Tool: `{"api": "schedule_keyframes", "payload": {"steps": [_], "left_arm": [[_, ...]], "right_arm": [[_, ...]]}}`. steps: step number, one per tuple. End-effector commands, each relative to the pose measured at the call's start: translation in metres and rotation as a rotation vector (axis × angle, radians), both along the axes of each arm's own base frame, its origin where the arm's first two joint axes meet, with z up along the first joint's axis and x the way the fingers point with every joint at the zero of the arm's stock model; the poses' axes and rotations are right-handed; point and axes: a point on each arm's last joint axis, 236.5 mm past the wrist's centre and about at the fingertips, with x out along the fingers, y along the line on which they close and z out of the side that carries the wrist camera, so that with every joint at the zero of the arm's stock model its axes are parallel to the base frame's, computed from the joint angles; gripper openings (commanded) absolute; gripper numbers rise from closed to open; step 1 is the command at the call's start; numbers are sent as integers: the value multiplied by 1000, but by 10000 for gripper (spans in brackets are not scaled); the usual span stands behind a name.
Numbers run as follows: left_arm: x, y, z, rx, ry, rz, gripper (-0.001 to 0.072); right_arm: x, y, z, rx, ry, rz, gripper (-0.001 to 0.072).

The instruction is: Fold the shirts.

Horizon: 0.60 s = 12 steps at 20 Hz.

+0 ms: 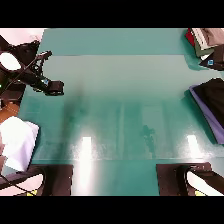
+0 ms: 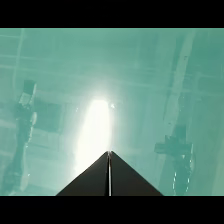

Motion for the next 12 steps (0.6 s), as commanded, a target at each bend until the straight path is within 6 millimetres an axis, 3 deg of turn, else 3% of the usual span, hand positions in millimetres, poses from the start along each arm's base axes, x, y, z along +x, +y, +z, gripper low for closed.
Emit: {"api": "schedule_keyframes", "payload": {"steps": [1,6,8,10,12], "left_arm": [[0,0,0,0,0,-1,32],[6,0,1,-3,-23,8,32],[-9,2,-3,18,28,-40,34],[-41,45,-17,200,179,-3,411],[-72,107,-18,456,317,63,442]], "right_arm": [[-1,0,1,0,-1,2,19],[-1,0,0,-1,0,3,19],[-1,0,1,-2,-1,3,19],[1,0,2,-12,-16,18,19],[5,0,4,-39,-47,49,19]]}}
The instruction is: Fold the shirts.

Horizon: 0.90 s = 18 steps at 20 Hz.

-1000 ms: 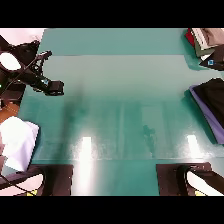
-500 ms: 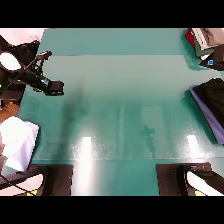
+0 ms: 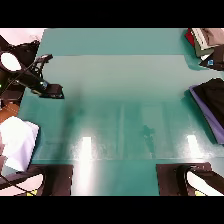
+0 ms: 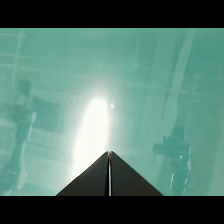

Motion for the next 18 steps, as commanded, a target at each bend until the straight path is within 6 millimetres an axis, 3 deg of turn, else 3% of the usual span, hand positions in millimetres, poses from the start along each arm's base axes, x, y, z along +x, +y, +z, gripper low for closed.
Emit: {"api": "schedule_keyframes", "payload": {"steps": [1,3,5,8,10,11,12,15,18], "left_arm": [[-53,93,6,391,203,91,442],[-68,117,28,488,186,160,442],[-76,123,46,498,101,224,442],[-93,143,61,563,-11,306,443],[-112,159,48,612,28,333,444],[-124,166,36,618,68,356,502],[-134,175,23,623,111,387,707],[-159,195,-10,610,199,462,720],[-153,179,-44,458,181,498,720]], "right_arm": [[5,0,4,-28,-43,36,19],[5,0,4,-39,-50,50,19],[8,0,2,-52,-62,68,19],[8,0,-17,-54,-20,78,19],[8,0,-33,-60,13,95,18],[8,0,-39,-63,25,103,19],[7,0,-44,-63,36,106,19],[8,0,-46,-64,37,106,19],[10,1,-44,-57,25,106,19]]}}
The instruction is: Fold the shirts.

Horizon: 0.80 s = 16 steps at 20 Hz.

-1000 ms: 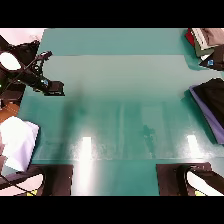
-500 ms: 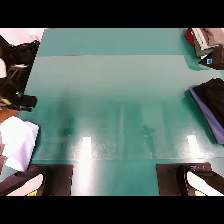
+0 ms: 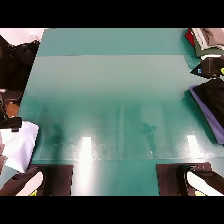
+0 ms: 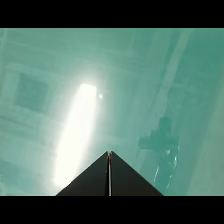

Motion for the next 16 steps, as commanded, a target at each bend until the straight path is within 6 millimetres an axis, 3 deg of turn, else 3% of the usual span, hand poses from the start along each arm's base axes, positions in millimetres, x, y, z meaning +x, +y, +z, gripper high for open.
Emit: {"api": "schedule_keyframes", "payload": {"steps": [1,5,6,9,10,13,15,16], "left_arm": [[6,-16,-39,-137,-78,47,720],[13,-36,-67,-221,-111,43,720],[10,-36,-71,-221,-103,42,687],[14,-35,-71,-216,-118,24,136],[15,-34,-71,-215,-120,17,37],[26,-36,-58,-227,-154,8,32],[55,-48,-21,-271,-276,-51,31],[73,-58,10,-296,-362,-97,31]], "right_arm": [[1,1,-1,3,-6,4,19],[0,1,4,2,-22,2,19],[0,1,9,3,-44,-2,19],[2,0,27,6,-126,-17,19],[2,0,33,7,-151,-21,19],[-2,0,44,7,-189,-25,18],[-4,0,47,7,-199,-25,18],[-5,0,49,7,-203,-25,18]]}}
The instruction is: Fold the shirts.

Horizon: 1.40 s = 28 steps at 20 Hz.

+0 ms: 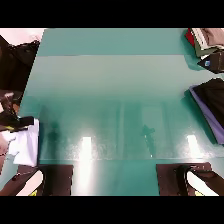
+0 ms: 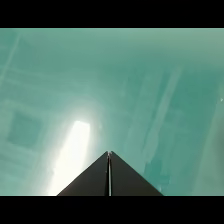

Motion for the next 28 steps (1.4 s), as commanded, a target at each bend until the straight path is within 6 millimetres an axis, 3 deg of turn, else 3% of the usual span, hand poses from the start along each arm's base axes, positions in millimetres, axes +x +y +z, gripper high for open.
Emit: {"api": "schedule_keyframes", "payload": {"steps": [1,5,7,9,10,13,17,19,22,23,24,28], "left_arm": [[46,-35,79,-88,-227,-122,31],[76,-141,211,-386,-531,-319,31],[80,-195,276,-525,-719,-484,31],[73,-242,320,-626,-857,-648,31],[70,-259,325,-657,-867,-690,31],[66,-306,286,-724,-703,-798,30],[82,-375,206,-784,-474,-902,31],[92,-394,161,-788,-366,-917,31],[105,-392,110,-791,-231,-864,45],[108,-386,104,-792,-213,-844,293],[112,-377,104,-797,-200,-805,594],[104,-322,118,-792,-111,-752,613]], "right_arm": [[-2,0,8,2,-30,-5,19],[-2,0,8,2,-29,-5,19],[-2,0,8,2,-29,-5,18],[-2,0,8,2,-29,-5,19],[-2,0,8,2,-29,-5,19],[-2,0,8,2,-29,-5,19],[-2,0,7,2,-27,-5,19],[-2,0,7,2,-26,-4,18],[-3,0,7,2,-23,-4,19],[-4,0,6,1,-19,-2,19],[-4,0,5,0,-15,-1,19],[-6,0,4,-1,-8,1,19]]}}
